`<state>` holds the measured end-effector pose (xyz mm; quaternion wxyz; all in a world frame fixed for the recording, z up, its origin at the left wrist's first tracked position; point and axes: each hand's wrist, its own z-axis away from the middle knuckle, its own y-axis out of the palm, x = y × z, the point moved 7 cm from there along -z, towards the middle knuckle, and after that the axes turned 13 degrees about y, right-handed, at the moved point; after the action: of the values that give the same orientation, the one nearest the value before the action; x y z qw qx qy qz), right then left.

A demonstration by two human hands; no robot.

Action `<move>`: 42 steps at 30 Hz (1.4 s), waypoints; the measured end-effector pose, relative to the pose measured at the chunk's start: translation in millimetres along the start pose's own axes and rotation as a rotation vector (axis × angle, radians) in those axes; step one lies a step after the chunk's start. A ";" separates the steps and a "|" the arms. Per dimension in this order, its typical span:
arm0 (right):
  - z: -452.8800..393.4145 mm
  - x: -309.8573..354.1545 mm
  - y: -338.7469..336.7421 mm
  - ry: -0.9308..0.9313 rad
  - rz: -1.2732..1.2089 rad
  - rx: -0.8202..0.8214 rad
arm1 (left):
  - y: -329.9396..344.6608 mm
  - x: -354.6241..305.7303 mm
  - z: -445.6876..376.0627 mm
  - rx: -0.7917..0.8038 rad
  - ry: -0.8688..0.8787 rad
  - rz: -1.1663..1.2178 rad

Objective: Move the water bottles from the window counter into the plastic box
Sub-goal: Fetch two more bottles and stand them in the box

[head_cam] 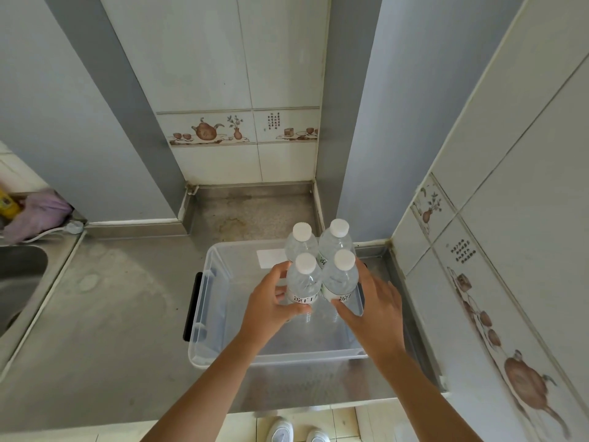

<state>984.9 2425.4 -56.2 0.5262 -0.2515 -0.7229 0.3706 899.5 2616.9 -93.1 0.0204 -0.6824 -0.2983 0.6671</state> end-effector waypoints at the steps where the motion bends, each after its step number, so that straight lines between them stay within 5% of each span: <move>1: -0.3 0.1 0.3 -0.005 0.005 0.001 | -0.1 0.3 0.4 0.004 -0.002 -0.003; 16: 14.7 15.3 -23.2 0.001 -0.053 0.051 | -13.1 -43.5 18.4 -0.101 0.035 -0.108; 22: 47.9 24.3 -72.7 -0.022 -0.069 -0.040 | -23.1 -69.1 32.4 -0.090 0.099 -0.072; 26: 82.9 29.9 -112.8 0.120 -0.124 -0.111 | -37.5 -93.9 54.8 -0.073 0.132 0.029; 34: 193.0 42.5 -157.5 0.334 -0.112 -0.167 | -41.3 -151.1 125.7 0.211 0.360 -0.058; 42: 330.3 28.1 -204.4 0.571 -0.094 -0.334 | -4.9 -183.4 203.0 0.522 0.315 0.268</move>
<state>668.4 2234.6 66.9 0.6755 -0.3943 -0.6079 0.1367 722.9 2466.1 51.5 0.1525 -0.7820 -0.0180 0.6041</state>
